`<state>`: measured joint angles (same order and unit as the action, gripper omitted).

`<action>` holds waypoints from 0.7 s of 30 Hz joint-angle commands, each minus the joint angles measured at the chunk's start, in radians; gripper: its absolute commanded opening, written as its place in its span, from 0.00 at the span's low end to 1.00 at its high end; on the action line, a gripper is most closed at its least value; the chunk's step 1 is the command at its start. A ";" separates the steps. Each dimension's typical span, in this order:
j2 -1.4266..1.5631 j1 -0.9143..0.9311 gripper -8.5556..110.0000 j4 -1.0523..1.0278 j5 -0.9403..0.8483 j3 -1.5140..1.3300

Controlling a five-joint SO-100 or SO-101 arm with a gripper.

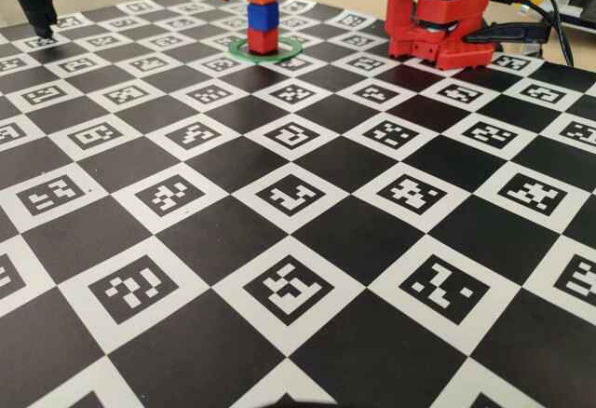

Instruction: Grab the red cube then put it in the green circle then put the blue cube on top and finally the orange cube on top

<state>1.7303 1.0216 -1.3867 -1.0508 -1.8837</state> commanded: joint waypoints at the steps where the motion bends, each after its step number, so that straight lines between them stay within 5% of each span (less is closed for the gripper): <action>1: 0.054 0.012 0.42 -0.034 0.003 0.095; 21: 0.049 -0.043 0.37 -0.350 0.137 0.453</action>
<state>1.7303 1.0094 -1.7027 -0.9480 -1.5248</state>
